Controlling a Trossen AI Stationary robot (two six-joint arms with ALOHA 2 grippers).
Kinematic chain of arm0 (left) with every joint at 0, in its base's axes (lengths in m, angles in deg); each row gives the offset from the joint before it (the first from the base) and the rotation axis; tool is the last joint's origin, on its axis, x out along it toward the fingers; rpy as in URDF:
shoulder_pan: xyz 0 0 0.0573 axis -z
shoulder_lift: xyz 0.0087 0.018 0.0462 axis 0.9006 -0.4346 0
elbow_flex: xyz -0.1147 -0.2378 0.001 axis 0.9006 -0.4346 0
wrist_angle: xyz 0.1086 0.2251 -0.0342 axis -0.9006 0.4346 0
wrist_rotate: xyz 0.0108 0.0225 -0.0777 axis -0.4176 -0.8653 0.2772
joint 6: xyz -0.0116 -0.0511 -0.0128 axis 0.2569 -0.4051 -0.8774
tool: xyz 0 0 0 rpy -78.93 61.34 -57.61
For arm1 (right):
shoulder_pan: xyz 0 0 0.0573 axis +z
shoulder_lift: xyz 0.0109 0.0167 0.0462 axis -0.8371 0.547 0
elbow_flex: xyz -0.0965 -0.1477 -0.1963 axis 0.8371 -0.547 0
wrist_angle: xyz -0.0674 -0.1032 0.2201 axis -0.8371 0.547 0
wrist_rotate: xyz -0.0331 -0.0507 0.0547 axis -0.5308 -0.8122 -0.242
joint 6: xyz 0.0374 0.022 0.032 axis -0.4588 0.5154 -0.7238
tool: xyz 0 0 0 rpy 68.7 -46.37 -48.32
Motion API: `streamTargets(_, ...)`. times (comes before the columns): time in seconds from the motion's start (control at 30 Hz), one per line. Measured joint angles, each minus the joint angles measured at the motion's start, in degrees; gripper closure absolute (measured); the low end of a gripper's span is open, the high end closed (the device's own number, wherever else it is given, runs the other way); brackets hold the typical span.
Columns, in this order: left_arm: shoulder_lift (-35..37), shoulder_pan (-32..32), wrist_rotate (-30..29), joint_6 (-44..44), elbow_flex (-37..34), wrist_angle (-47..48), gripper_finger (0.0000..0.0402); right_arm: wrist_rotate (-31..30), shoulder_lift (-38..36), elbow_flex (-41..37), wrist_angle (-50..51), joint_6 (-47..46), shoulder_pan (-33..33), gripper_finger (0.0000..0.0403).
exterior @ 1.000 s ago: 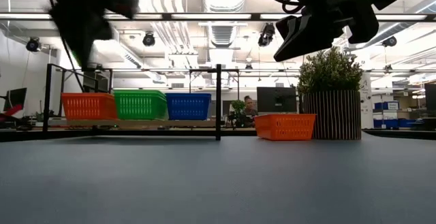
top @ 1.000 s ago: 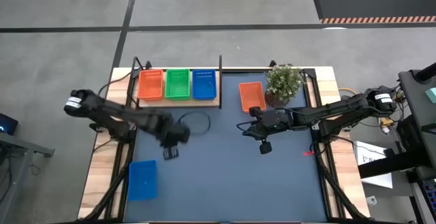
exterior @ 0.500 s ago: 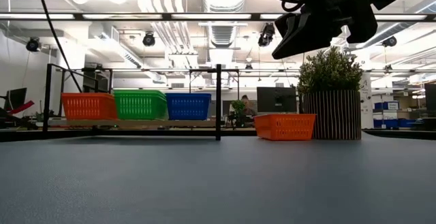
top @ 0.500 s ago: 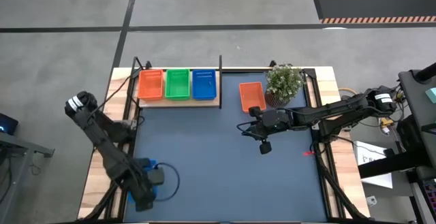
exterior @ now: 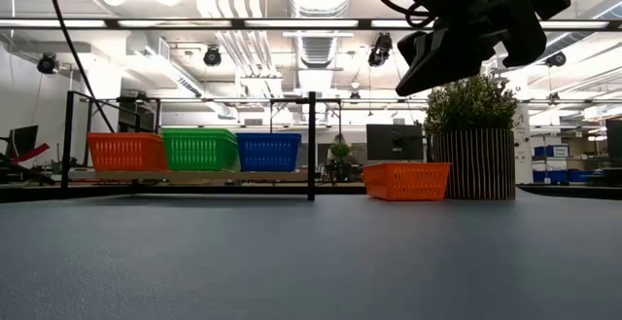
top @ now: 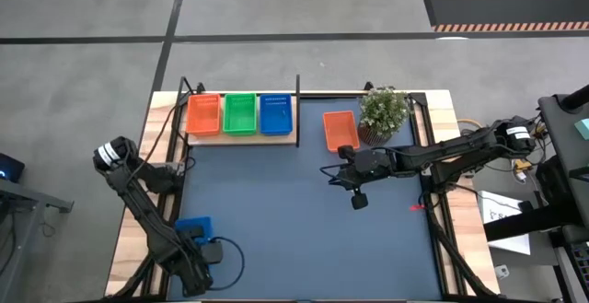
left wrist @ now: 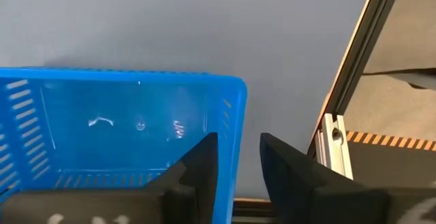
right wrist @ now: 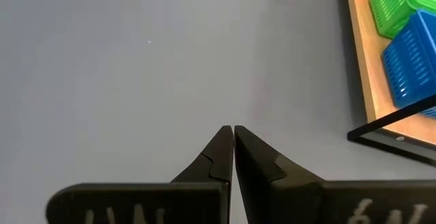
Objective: Stack baskets on shelf by color
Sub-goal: Stack the blue bin on top of the stacked blue bins on the shelf
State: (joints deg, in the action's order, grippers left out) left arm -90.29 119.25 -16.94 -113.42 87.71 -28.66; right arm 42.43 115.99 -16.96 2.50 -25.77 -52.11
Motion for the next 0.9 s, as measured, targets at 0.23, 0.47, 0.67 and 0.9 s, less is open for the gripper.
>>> streamTargets(0.23,-0.2,1.1,0.1,0.0,-0.1,-1.1,0.0242,0.0,0.0,0.0,0.0,0.0,0.0,0.0394)
streamTargets(0.47,-3.0,3.1,0.1,0.0,-0.2,-1.4,0.0201,0.9,0.0,-0.1,0.0,0.0,0.0,0.0394)
streamTargets(0.67,-6.3,3.3,0.1,0.0,-0.3,-1.4,0.0214,0.9,0.0,-0.1,0.0,0.0,0.0,0.0394)
streamTargets(0.9,-9.1,3.3,0.1,1.4,-0.4,-1.3,0.0265,1.0,0.0,-0.1,0.0,0.2,0.0,0.0394)
